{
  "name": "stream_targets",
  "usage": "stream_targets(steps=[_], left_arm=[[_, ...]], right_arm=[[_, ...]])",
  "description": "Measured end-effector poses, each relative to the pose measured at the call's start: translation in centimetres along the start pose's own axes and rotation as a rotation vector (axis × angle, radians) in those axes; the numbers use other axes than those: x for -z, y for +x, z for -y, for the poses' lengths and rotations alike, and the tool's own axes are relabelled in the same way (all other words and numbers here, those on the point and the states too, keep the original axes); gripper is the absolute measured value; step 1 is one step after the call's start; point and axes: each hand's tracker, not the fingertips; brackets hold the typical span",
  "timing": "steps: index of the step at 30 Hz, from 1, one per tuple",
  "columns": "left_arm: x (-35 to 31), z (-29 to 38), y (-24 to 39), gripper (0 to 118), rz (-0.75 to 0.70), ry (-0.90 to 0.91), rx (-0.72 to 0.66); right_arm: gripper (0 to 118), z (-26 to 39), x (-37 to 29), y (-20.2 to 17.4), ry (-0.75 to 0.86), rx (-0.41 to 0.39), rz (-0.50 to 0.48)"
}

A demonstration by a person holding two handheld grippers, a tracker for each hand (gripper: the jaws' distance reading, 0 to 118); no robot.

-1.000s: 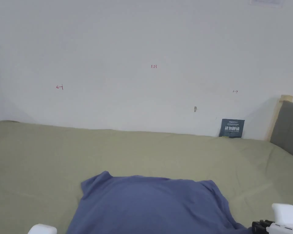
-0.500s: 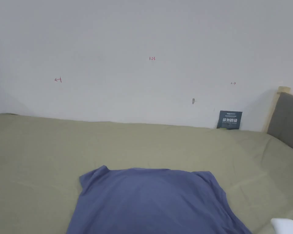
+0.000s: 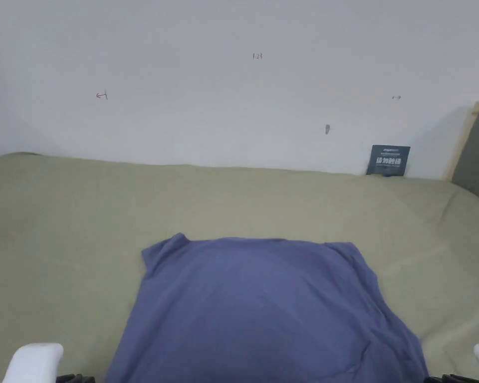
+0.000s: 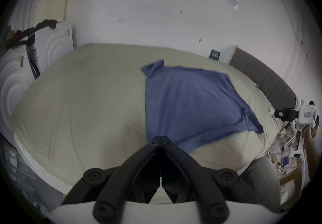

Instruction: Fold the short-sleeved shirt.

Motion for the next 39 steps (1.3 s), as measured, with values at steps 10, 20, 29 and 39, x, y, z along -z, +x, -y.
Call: stream_targets(steps=[10, 20, 29, 39], left_arm=[[0.9, 2.0, 0.7, 0, 0.014, -0.088, -0.012], [2.7, 2.9, 2.7, 118, -0.01, -0.13, 0.098], [7.4, 2.4, 3.4, 106, -0.134, -0.154, 0.271], [6.8, 1.8, 2.7, 4, -0.053, -0.184, 0.243]], right_arm=[[0, 1.3, 0.6, -1.3, -0.052, -0.032, -0.032], [0, 0.3, 0.0, -1.2, -0.058, -0.07, -0.038], [0, -0.6, 0.7, -3.0, -0.055, -0.096, -0.078], [0, -1.1, 3.3, 1.5, -0.095, -0.072, 0.004]])
